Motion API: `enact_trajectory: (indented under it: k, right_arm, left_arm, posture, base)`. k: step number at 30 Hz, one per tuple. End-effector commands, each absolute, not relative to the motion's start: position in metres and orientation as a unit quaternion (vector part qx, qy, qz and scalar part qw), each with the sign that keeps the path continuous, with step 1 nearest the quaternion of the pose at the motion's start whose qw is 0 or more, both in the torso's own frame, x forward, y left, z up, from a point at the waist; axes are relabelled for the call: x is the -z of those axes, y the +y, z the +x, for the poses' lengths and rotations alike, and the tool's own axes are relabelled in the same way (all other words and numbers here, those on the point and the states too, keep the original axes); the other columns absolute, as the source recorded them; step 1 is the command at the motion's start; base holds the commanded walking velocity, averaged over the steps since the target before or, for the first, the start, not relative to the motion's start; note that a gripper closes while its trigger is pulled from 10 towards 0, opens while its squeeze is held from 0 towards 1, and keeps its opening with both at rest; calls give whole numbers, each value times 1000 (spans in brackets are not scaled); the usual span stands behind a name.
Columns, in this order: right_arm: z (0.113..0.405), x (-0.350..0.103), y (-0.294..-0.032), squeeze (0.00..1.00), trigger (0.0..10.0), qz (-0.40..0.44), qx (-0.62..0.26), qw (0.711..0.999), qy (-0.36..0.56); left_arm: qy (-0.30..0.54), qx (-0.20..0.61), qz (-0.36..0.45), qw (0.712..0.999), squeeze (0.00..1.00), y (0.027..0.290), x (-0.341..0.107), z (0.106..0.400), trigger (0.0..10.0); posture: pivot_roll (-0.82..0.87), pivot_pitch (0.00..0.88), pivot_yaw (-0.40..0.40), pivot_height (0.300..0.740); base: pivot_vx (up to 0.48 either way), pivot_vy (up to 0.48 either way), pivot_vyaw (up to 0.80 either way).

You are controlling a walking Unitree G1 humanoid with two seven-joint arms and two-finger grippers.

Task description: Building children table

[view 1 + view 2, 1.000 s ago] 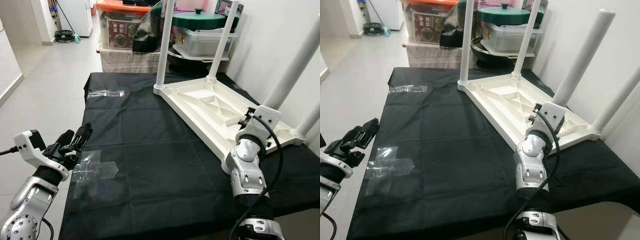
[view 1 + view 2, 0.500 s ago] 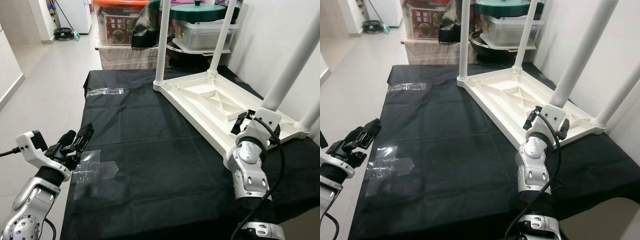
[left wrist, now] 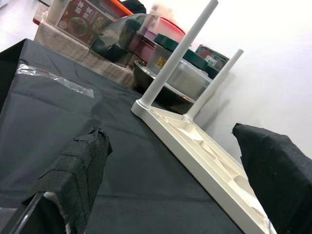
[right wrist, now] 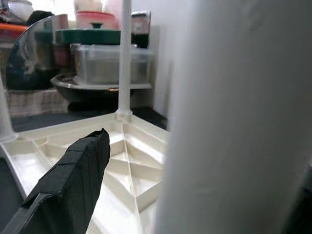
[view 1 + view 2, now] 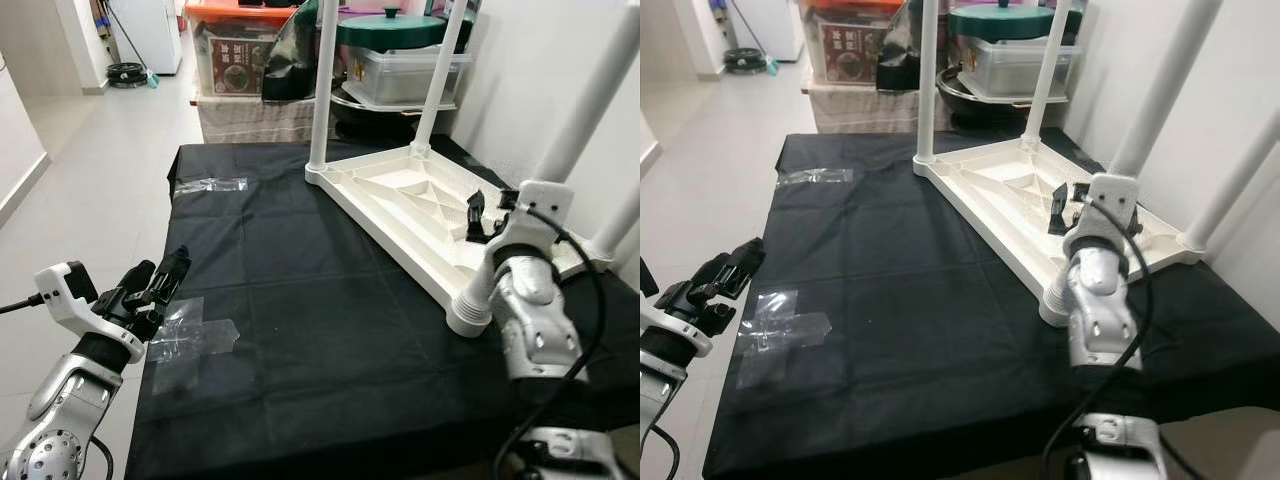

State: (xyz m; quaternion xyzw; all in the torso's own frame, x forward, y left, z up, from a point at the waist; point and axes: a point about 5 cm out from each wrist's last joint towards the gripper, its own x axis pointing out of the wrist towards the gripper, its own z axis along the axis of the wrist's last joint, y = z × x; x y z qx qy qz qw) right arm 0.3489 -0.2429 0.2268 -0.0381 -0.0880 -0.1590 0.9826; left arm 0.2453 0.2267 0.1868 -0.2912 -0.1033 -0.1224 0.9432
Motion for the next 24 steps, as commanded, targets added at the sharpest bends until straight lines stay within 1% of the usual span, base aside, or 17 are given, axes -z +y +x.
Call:
enact_trajectory:
  k: [1,2,4,5,6,7,10,11,13,16,23,24]
  right_arm:
    - [352,-228,-247,0,10000,-32,150,985,-81]
    - [355,-229,-252,0,10000,-25,134,988,-76]
    - [361,-235,-258,0,10000,-1,60,996,-68]
    - [361,-235,-258,0,10000,-1,60,996,-68]
    - [364,-236,-260,0,10000,9,21,998,-59]
    - [364,-236,-260,0,10000,9,21,998,-59]
    - [365,-244,-266,0,10000,6,-88,995,-48]
    - [365,-244,-266,0,10000,6,-88,995,-48]
    - [365,-244,-264,0,10000,-4,-155,987,-38]
    - [367,-242,-261,0,10000,-18,-204,978,-29]
    - [372,-234,-254,0,10000,-28,-264,964,-13]
    - [372,-231,-252,0,8784,-29,-277,960,-9]
  left_arm:
    - [-100,126,-294,942,0,225,-185,247,10000]
    - [-100,127,-294,942,0,225,-185,247,10000]
    - [-100,128,-294,942,0,224,-185,247,10000]
    - [-100,128,-294,942,0,224,-185,247,10000]
    - [-100,129,-294,942,0,224,-185,247,10000]
    - [-100,129,-294,942,0,224,-185,247,10000]
    - [-100,129,-293,942,0,225,-185,247,10000]
    - [-100,129,-293,942,0,225,-185,247,10000]
    - [-100,130,-292,942,0,224,-185,247,10000]
    - [-100,132,-291,942,0,224,-186,247,10000]
    - [-101,132,-288,943,0,225,-187,247,10000]
    - [-100,132,-287,943,0,225,-187,247,10000]
  posture:
    - [19,0,-50,740]
    - [19,0,-51,740]
    - [19,0,-51,740]
    - [19,0,-51,740]
    - [18,0,-50,740]
    - [18,0,-50,740]
    - [22,0,-52,740]
    - [22,0,-52,740]
    - [23,0,-54,740]
    - [29,0,-56,740]
    - [45,0,-60,740]
    - [48,0,-61,740]
  base:
    - [0,0,0]
    - [0,0,0]
    - [0,0,0]
    - [0,0,0]
    - [0,0,0]
    - [0,0,0]
    - [0,0,0]
    - [0,0,0]
    - [0,0,0]
    - [0,0,0]
    - [0,0,0]
    - [0,0,0]
